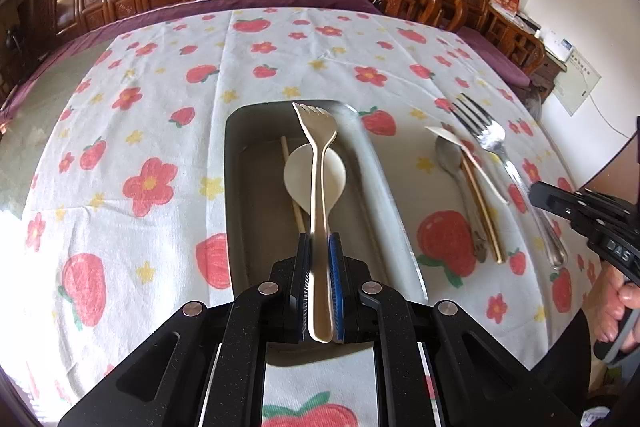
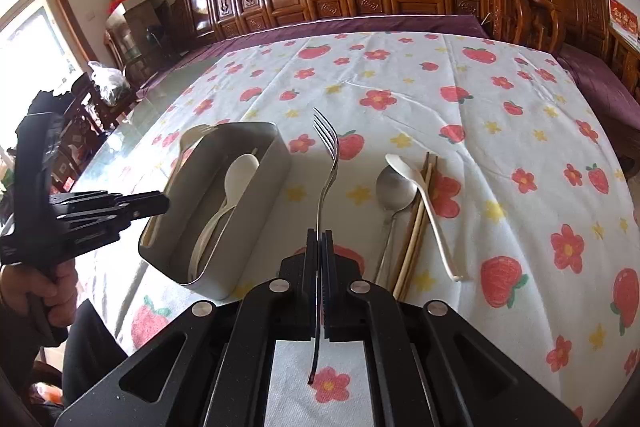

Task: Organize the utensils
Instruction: 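Release the beige fork into the tray with the left gripper while the right lifts the steel fork, then lower the steel fork into the steel tray and open the right gripper, then move the left gripper back toward the remaining utensils, then grasp the white plastic spoon with the right gripper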

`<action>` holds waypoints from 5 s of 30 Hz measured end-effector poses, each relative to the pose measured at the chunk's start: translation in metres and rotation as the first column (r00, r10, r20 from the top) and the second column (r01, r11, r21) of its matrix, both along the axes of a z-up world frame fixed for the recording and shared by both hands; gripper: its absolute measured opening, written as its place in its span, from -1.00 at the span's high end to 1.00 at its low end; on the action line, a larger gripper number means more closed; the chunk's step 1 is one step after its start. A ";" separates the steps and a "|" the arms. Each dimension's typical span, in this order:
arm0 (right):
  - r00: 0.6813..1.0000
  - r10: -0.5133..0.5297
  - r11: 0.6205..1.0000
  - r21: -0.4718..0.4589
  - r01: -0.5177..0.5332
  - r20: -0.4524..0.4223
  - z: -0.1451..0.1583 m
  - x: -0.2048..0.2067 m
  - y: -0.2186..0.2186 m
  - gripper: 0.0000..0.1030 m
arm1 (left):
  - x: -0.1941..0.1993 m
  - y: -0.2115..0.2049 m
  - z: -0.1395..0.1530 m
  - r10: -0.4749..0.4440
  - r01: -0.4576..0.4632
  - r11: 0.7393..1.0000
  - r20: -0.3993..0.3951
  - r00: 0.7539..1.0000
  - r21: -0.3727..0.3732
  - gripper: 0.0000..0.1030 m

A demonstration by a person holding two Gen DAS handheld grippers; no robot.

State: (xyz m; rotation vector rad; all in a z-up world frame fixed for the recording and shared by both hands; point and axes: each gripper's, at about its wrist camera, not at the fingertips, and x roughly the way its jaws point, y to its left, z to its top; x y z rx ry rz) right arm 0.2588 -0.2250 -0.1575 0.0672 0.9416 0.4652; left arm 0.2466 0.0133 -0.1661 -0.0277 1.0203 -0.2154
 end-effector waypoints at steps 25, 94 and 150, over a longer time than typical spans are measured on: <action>0.995 0.097 0.995 0.002 -0.097 0.009 0.012 -0.008 0.039 0.94 | 0.032 0.002 -0.034 0.056 -0.052 0.998 -0.082 0.995 0.044 0.83; 0.997 -0.001 0.998 -0.070 0.007 0.076 -0.015 0.045 0.164 0.99 | -0.056 0.096 0.046 0.144 -0.145 0.989 0.087 0.986 0.005 0.73; 0.999 0.023 0.978 -0.209 -0.029 -0.035 -0.077 0.077 -0.049 0.92 | -0.016 -0.076 0.023 -0.033 0.032 0.998 0.020 0.999 0.046 -0.13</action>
